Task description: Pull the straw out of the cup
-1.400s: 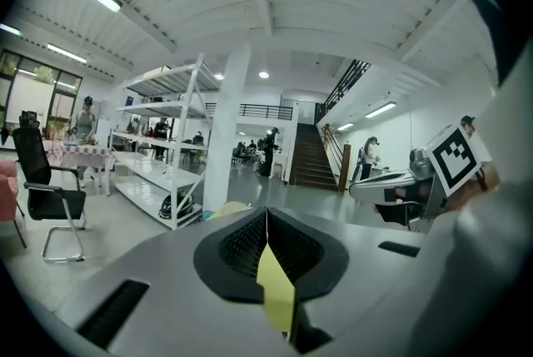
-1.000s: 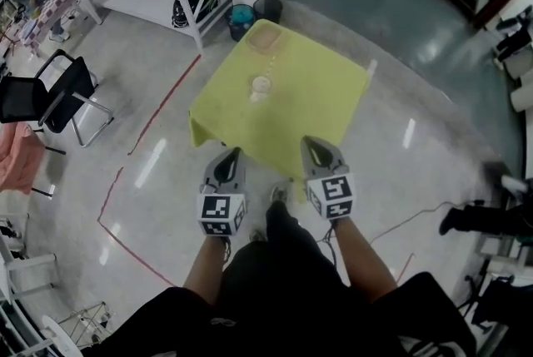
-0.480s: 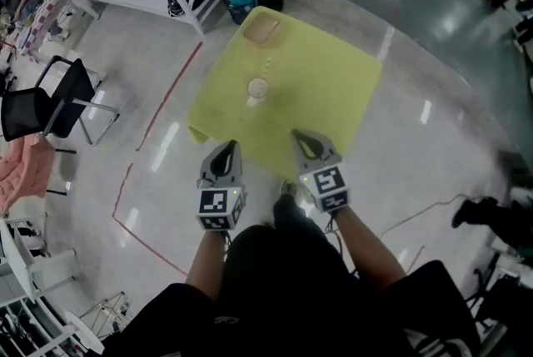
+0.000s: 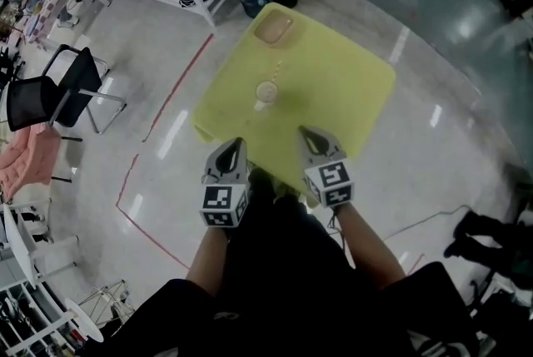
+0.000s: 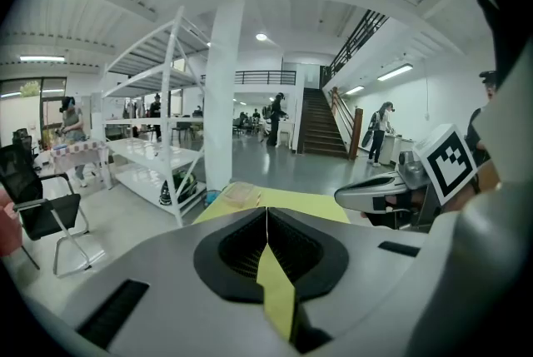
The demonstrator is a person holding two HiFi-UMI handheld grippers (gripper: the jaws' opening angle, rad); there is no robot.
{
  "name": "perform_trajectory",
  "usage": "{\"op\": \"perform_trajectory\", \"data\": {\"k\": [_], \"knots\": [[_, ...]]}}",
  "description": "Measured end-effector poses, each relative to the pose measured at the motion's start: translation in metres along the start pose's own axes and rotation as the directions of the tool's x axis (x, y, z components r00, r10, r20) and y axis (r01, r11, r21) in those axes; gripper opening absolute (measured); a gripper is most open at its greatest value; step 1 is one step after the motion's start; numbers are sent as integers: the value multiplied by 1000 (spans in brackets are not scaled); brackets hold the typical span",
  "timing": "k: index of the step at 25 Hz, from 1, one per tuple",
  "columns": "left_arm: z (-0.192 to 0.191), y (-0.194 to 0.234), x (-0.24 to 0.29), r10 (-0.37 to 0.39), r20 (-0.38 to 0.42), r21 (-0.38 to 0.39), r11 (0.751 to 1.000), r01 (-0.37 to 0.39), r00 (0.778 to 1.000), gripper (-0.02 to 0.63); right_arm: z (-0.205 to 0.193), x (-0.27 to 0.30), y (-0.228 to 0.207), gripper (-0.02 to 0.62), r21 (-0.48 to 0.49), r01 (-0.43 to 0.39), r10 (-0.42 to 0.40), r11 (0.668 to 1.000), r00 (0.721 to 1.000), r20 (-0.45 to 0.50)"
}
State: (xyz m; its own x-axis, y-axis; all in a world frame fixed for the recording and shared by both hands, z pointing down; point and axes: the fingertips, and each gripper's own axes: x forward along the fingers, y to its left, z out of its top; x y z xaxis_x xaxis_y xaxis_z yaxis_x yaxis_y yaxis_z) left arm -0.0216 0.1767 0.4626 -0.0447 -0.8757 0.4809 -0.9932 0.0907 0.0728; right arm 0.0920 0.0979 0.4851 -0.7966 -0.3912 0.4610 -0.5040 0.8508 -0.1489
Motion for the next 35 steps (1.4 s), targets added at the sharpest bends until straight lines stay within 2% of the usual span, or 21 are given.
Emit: {"op": "perform_trajectory", "data": {"k": [3,6,13,19,29,35], "knots": [[0,9,15,-1,-8,4,1000,1,1000,44,-2,16,-9,17,-5,7,-7,1000,1000,-11],[3,15,29,-4,-10,3,1000,4,1000,44,6,24,-19,17,29,16,-15,999,1000,-7],[1,29,65,-49,-54,14,999,49,997,44,1,68,-40,17,77,36,-33,996,999,-33],[-5,44,85,-80,-109,8,997,81,991,44,-2,103,-42,17,115,39,-32,993,997,-69],[0,74,129,-134,-137,14,990,137,981,44,-4,156,-48,18,117,58,-45,992,993,-107],[8,92,158,-182,-156,29,982,189,971,44,-8,170,-53,18,158,115,-94,981,987,-134]]}}
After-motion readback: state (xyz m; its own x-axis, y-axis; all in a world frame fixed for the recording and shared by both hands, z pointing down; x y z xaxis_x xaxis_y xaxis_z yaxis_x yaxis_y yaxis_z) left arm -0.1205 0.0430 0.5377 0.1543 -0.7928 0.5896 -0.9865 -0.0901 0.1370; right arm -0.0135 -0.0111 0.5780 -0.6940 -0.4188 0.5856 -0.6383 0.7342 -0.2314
